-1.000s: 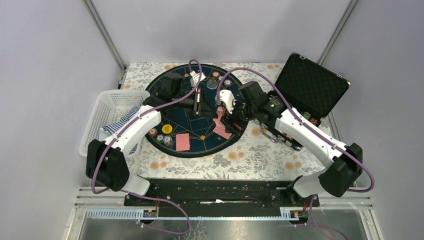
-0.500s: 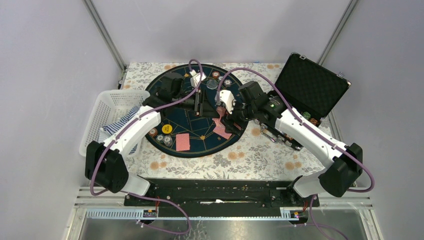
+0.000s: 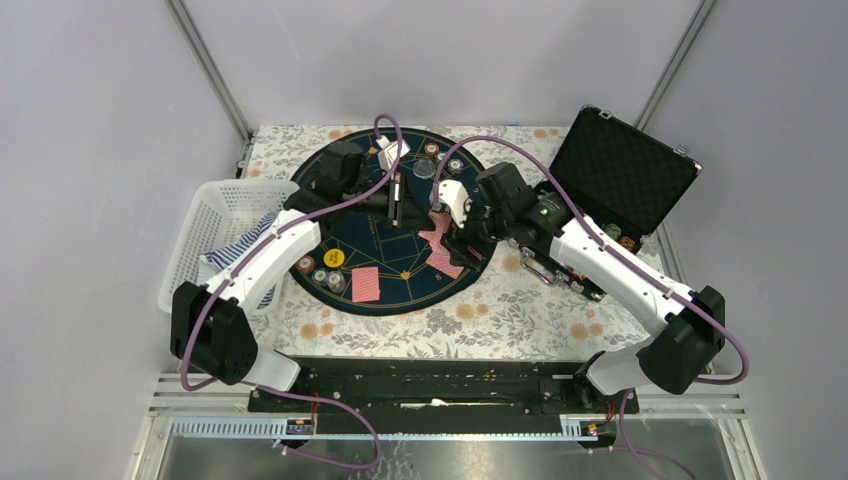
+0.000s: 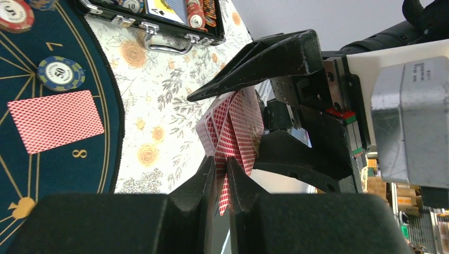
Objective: Distribute texas hold em gaming equipment
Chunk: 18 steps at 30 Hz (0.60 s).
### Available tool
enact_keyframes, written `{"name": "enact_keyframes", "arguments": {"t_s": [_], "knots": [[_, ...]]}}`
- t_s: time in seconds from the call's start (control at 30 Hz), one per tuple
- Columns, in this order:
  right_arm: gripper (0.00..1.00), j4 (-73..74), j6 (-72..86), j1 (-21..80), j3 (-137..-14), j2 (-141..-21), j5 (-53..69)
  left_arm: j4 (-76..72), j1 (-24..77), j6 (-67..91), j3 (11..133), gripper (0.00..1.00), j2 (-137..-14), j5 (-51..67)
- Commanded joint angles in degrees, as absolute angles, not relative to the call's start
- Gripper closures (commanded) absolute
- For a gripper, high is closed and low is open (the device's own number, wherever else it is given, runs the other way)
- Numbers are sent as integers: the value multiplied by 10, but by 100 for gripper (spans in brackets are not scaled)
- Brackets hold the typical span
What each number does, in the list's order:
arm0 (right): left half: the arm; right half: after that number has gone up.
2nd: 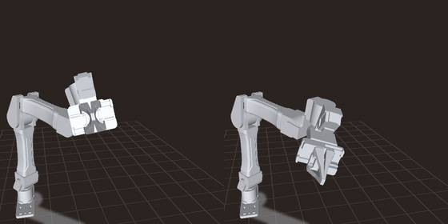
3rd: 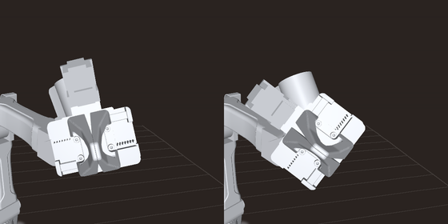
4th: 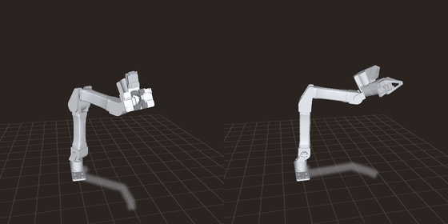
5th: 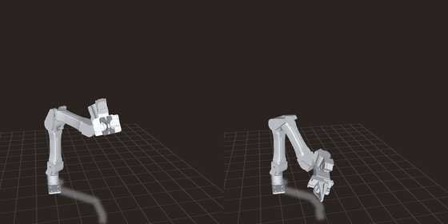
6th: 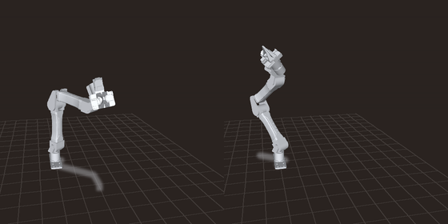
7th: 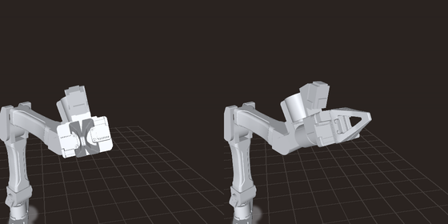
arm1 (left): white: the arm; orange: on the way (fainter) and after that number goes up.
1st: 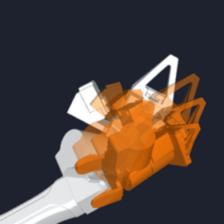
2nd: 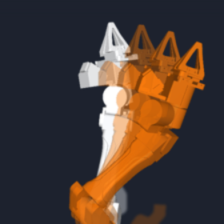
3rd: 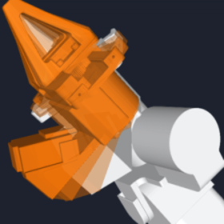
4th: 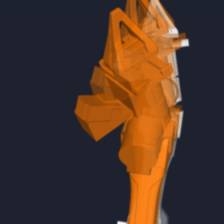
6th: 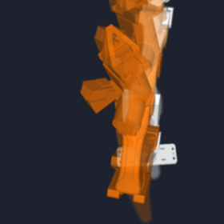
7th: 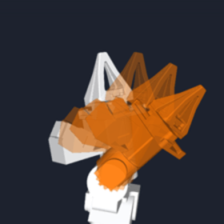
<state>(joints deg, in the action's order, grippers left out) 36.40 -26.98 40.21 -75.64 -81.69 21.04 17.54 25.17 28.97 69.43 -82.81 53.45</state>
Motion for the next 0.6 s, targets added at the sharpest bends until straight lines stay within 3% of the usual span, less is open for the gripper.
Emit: {"name": "enact_keyframes", "arguments": {"t_s": [0.0,0.13,0.3,0.57], "knots": [[97,336,-267,407,-765,-791,210,180,233,278,690,85,-801,512],[97,336,-267,407,-765,-788,203,190,219,276,688,89,-796,508],[98,340,-265,405,-764,-791,196,185,197,278,675,100,-777,513],[98,338,-254,380,-767,-790,207,180,56,277,677,100,-747,513]]}}
